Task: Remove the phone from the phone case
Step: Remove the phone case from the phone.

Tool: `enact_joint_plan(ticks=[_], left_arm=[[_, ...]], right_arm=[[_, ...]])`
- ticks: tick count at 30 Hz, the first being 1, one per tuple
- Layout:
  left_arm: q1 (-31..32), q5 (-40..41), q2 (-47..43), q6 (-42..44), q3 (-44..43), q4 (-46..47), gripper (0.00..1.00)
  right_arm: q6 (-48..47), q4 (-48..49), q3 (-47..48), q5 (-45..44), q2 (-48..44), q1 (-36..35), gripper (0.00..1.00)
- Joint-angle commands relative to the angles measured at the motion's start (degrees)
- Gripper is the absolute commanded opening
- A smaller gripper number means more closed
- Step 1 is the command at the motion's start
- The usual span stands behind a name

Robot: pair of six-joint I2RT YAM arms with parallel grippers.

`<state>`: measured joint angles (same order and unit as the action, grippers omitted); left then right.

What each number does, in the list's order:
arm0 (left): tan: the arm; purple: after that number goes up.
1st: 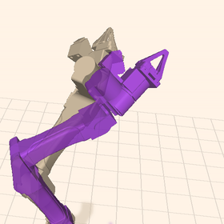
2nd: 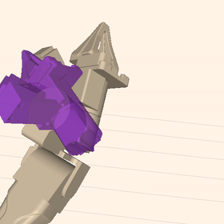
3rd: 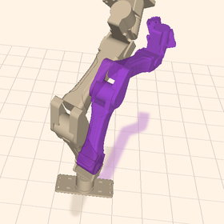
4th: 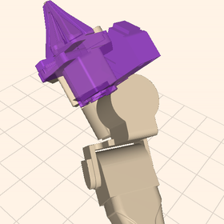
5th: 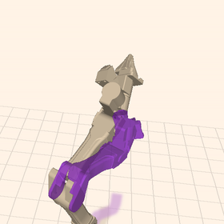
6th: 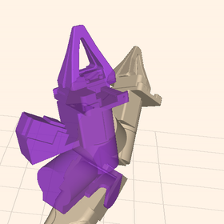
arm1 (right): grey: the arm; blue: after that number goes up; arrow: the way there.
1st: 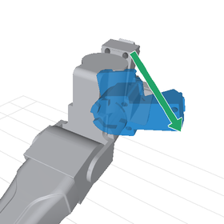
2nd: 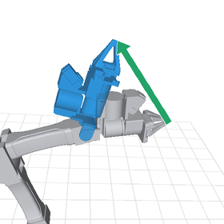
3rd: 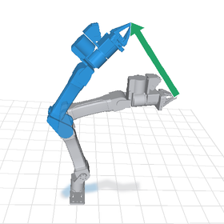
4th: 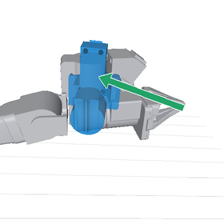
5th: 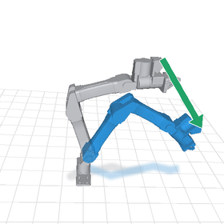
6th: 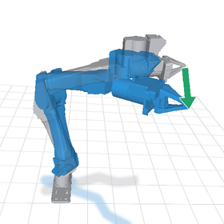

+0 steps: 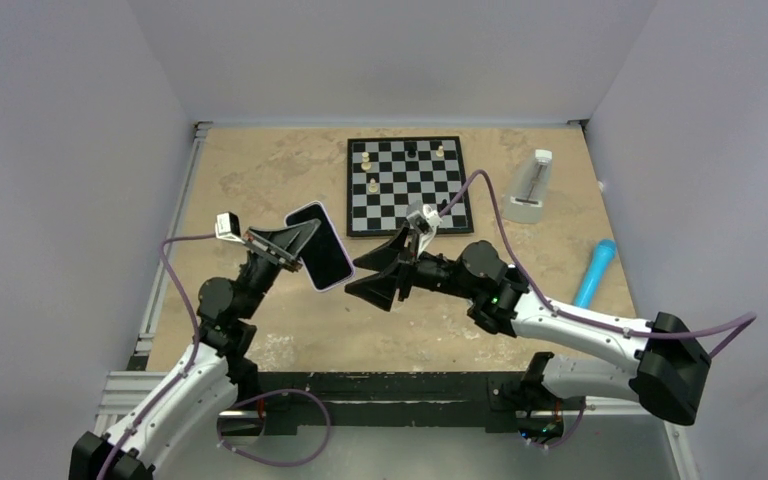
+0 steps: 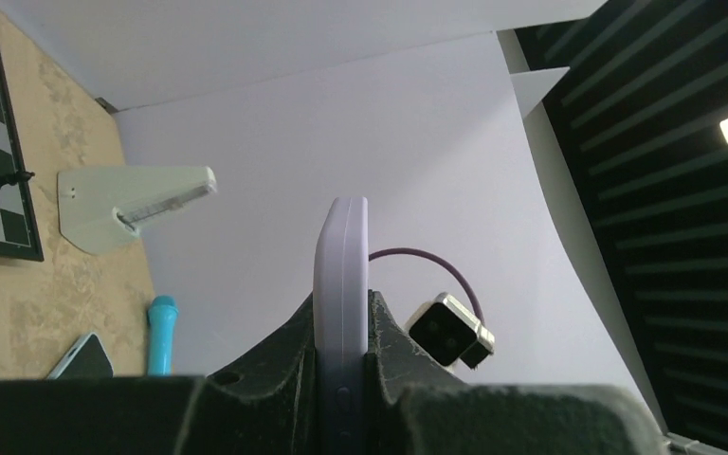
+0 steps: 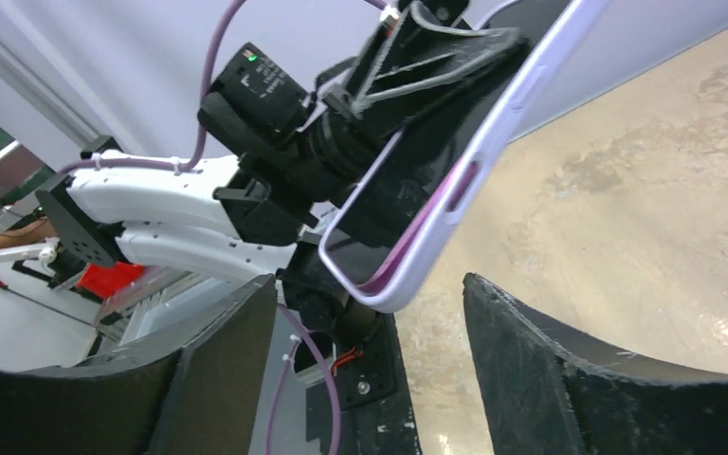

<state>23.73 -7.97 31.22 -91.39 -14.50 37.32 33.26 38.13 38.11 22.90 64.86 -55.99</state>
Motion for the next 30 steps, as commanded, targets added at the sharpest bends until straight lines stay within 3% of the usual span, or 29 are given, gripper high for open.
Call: enact_joint_plan(ticks=[1, 7, 11, 13, 15, 26, 30], left_arm=[[0.4, 6.2, 5.7, -3.6, 0.1, 23.5, 0.0], [0.5, 7.4, 10.9, -3.7, 0.0, 30.4, 0.0], [0.7, 7.7, 8.9, -0.6, -0.2, 27.9, 0.0], [0.7, 9.3, 7.4, 0.9, -0.3, 26.4, 0.0], [0.7, 9.7, 6.3, 1.7, -0.3, 25.5, 0.0], [0.7, 10.3, 5.7, 2.0, 0.1, 27.4, 0.0], [0.7, 9.6, 5.2, 2.3, -0.2, 26.7, 0.0]], right_arm=[[-2.8, 7.8, -0.2, -7.2, 1.9, -2.6, 0.78], [1.5, 14.1, 3.1, -11.4, 9.9, -5.5, 0.83], [6.8, 21.5, 0.7, -19.4, 12.6, -6.7, 0.71], [7.4, 24.7, 0.6, -19.4, 14.1, -6.7, 0.66], [5.8, 26.7, 1.5, -16.1, 15.3, -6.9, 0.67], [1.2, 27.9, 2.1, -12.6, 14.6, -9.0, 0.61], [1.8, 23.8, 4.5, -13.9, 14.9, -9.1, 0.58]])
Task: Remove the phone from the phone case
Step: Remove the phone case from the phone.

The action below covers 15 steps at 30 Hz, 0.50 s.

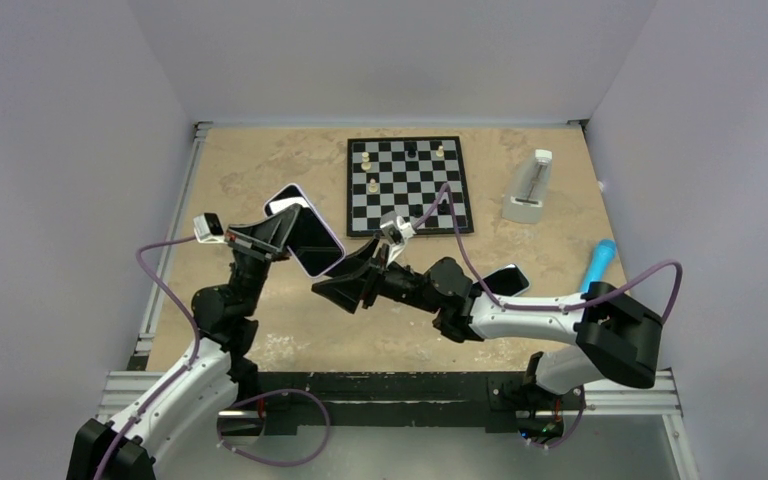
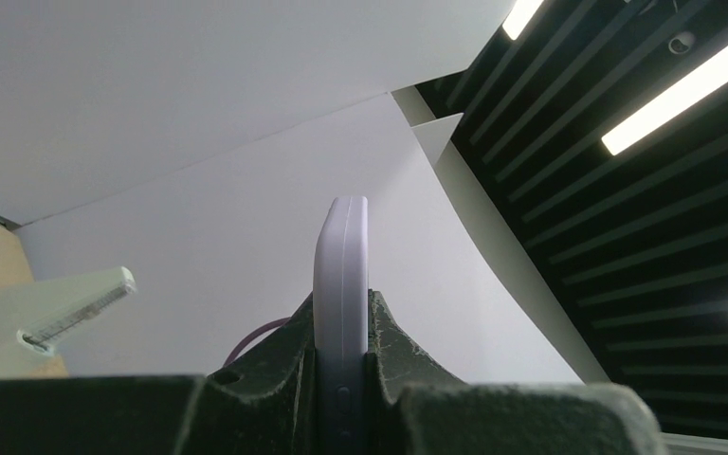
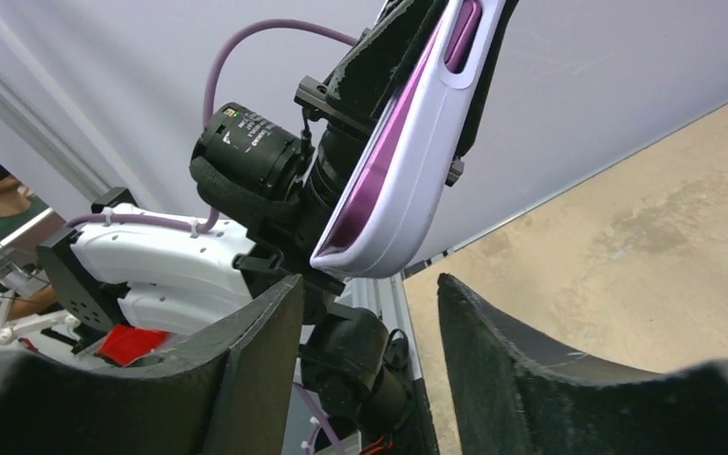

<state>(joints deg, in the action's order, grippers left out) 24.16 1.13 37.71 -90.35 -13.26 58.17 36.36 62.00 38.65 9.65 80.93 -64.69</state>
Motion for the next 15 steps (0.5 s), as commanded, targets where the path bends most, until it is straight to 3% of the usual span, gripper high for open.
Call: enact_joint_plan(ticks=[1, 3, 11, 15], left_arm=[[0.3, 0.4, -1.4, 1.1, -1.3, 5.7, 0.0], [0.3, 0.4, -1.8, 1.0, -0.8, 5.9, 0.0], [0.3, 1.0, -2.9, 1.1, -0.1, 5.8, 0.0], [0.3, 0.9, -3.0, 1.0, -1.1, 5.3, 0.0]], right_arm=[[-1.3, -2.3, 5.2, -0.8, -1.1, -0.4, 0.54], [-1.0, -5.9, 7.6, -1.4, -0.7, -0.4, 0.48], [-0.7, -4.8, 8.3, -0.4, 1.2, -0.4, 0.38], [-0.9, -2.8, 7.8, 0.1, 2.2, -0.5, 0.4]])
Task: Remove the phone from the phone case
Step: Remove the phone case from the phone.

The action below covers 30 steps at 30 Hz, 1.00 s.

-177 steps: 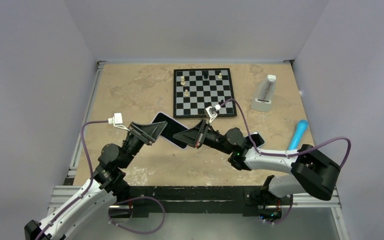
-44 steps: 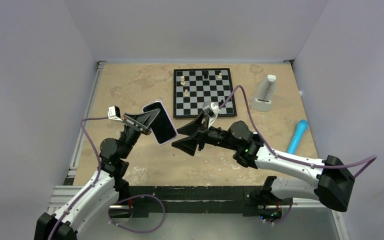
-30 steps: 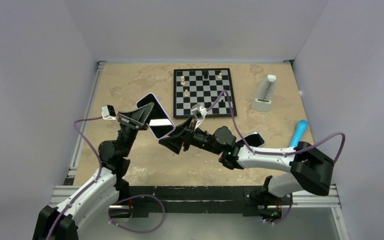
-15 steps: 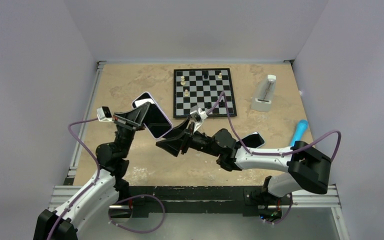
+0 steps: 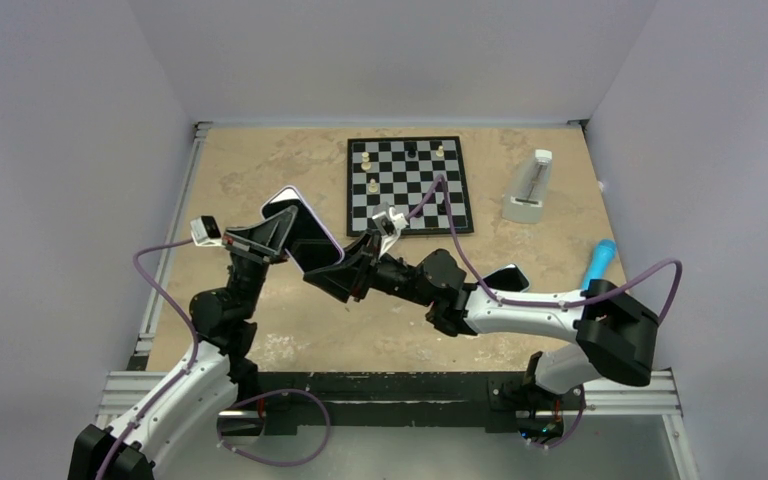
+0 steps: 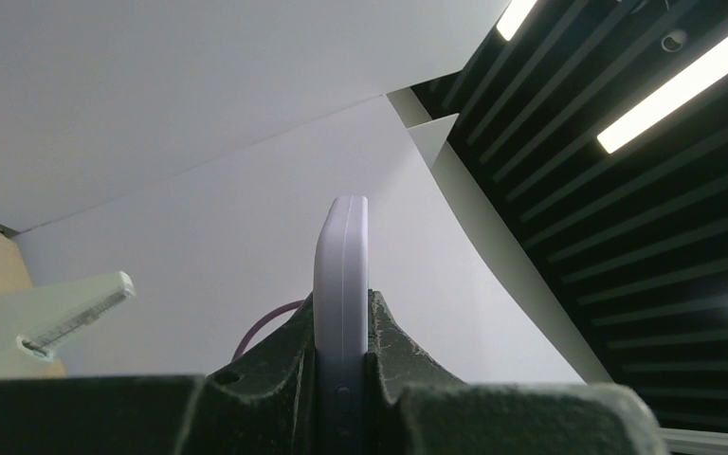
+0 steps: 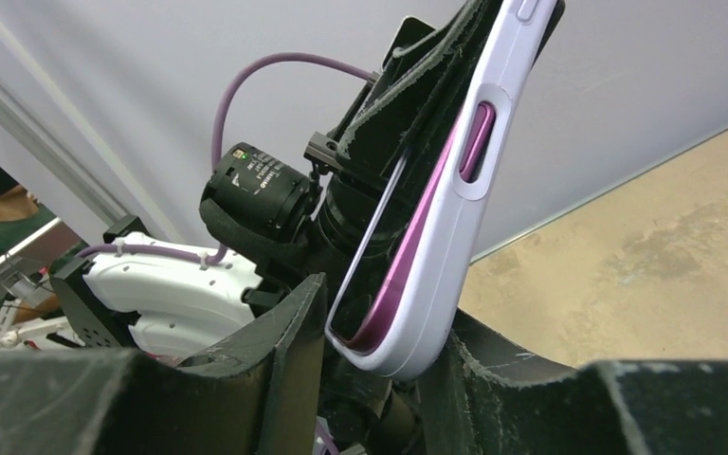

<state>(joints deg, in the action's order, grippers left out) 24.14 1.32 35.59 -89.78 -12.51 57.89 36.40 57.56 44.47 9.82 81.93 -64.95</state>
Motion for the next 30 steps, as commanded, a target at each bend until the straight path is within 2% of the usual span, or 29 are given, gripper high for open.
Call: enact_joint_plan(ticks=[1, 3, 7, 11, 13, 15, 19, 21, 25, 30], left_arm=[[0.3, 0.8, -1.0, 0.3, -1.8, 5.2, 0.0], [0.3, 2.0, -1.6, 0.3, -1.2, 5.2, 0.0], [0.3, 2.7, -2.5, 0.2, -0.8, 4.6, 0.0], [0.3, 2.3, -2.9, -2.4, -1.6, 1.6, 0.0], [0.3, 1.8, -4.4, -8.6, -2.2, -5.3, 0.0], [0.3, 0.7, -7.2, -13.0, -3.5, -13.9, 0.0], [0.3, -2.6, -15.6, -15.0, -9.6, -39.0, 0.0], [0.3, -4.7, -17.6, -15.7, -11.8, -46.1, 0.0], [0.3, -9.2, -18.0, -17.2, -12.0, -45.2, 0.0], [0.3, -12.9, -17.6, -17.1, -12.7, -42.7, 0.0]], right_arm=[[-1.1, 1.7, 2.0, -0.2, 1.4, -0.3, 0.42], [-1.3, 1.1, 2.5, -0.4, 1.9, -0.4, 0.42], [-1.6, 0.5, 2.4, -1.7, 2.3, -0.4, 0.36], [-3.9, -0.4, 2.7, -2.5, 3.3, -0.6, 0.18], [-8.3, -1.9, 2.5, -5.5, 3.3, -1.7, 0.12], [-15.0, -2.7, 1.8, -9.3, 3.2, -3.3, 0.01], [-28.3, 0.2, -0.7, -19.8, 4.4, -6.1, 0.0], [-32.4, 3.2, -2.6, -22.9, 5.1, -6.3, 0.0], [-38.8, 6.8, -4.0, -19.8, 5.9, -6.4, 0.0], [-38.9, 5.7, -1.5, -13.1, 5.8, -6.3, 0.0]])
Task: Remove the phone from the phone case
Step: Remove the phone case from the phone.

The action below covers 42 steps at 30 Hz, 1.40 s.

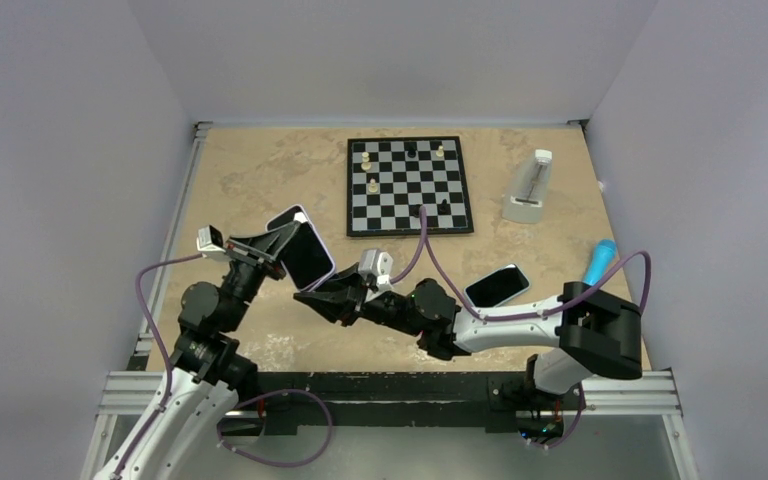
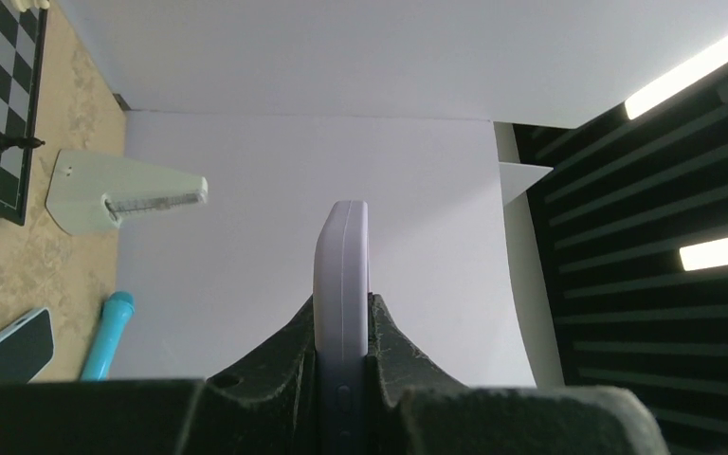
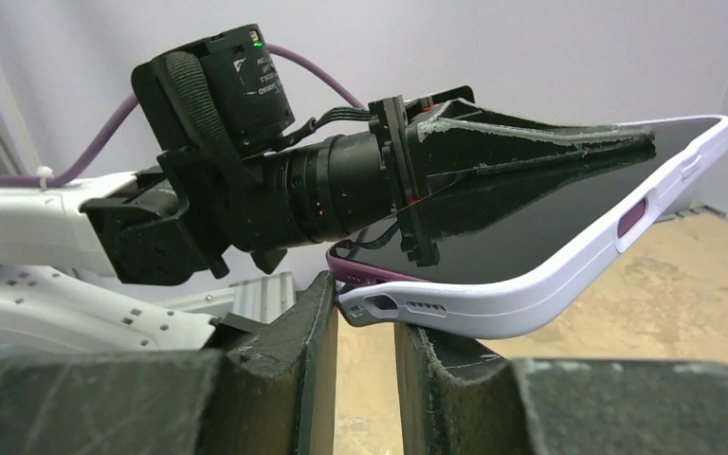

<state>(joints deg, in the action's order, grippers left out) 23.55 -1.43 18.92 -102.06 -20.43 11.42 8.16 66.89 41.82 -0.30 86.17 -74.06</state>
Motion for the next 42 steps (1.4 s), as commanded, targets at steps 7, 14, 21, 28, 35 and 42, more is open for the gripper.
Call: enact_joint_plan(ticks=[7, 14, 21, 28, 35, 42], left_arm=[[0.9, -13.0, -0.5, -3.4, -4.4, 7.6, 0.0], [0.9, -14.3, 3.1, -0.5, -0.7, 25.9, 0.0], [0.9, -15.8, 3.0, 7.0, -2.3, 24.9, 0.0], [0.9, -13.1, -0.2, 29.2, -9.9, 3.7, 0.0], [0.9, -13.6, 2.1, 36.0, -13.8, 1.2, 0.0], [0.9, -14.6, 2.2, 35.5, -13.7, 3.2, 0.0]], right_arm=[[-2.8, -3.3, 2.4, 3.2, 2.0, 4.0, 0.0], [31.6, 20.0, -4.0, 26.4, 8.5, 12.4, 0.0], [33.0, 3.5, -3.8, 25.4, 2.9, 13.2, 0.02], [24.4, -18.1, -5.6, 27.2, -11.3, 13.2, 0.53], [23.8, -26.4, -5.1, 30.2, -21.2, 13.2, 0.59], [28.7, -24.6, 0.5, 36.4, -18.4, 13.5, 0.64]])
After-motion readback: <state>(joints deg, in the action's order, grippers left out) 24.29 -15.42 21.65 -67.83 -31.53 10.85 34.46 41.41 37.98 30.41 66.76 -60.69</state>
